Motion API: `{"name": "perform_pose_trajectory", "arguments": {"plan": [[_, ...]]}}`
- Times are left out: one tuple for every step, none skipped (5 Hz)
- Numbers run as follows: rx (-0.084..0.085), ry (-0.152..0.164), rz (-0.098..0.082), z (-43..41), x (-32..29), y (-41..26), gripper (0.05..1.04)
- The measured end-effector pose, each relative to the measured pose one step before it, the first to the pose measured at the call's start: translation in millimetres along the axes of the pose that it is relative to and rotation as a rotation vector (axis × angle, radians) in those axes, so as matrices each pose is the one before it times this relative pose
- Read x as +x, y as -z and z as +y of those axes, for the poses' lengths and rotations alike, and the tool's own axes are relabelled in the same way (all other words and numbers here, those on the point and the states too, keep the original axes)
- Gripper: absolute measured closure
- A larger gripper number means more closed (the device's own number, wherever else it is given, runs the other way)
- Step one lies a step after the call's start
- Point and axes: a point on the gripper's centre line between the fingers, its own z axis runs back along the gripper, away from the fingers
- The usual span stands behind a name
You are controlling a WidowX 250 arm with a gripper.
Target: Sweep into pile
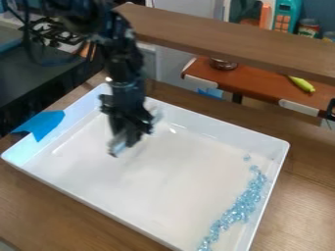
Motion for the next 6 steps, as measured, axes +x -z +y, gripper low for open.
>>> {"name": "perform_pose_trajectory", "arguments": {"plan": [[0.0232, -0.0199, 0.0436, 40.79, -13.86, 12.61, 0.704], [0.0592, -0.0584, 0.0452, 52.79, -16.74, 13.22, 0.658], [0.0793, 0.0013, 0.0454, 17.44, -4.55, 10.54, 0.353], [0.0159, 0.0074, 0.0094, 0.3, -0.65, 0.36, 0.1], [-0.0553, 0.0081, 0.0156, -8.29, -2.52, -2.18, 0.083], [-0.0653, 0.0004, -0.0603, -4.04, 1.95, -44.91, 0.083]]}}
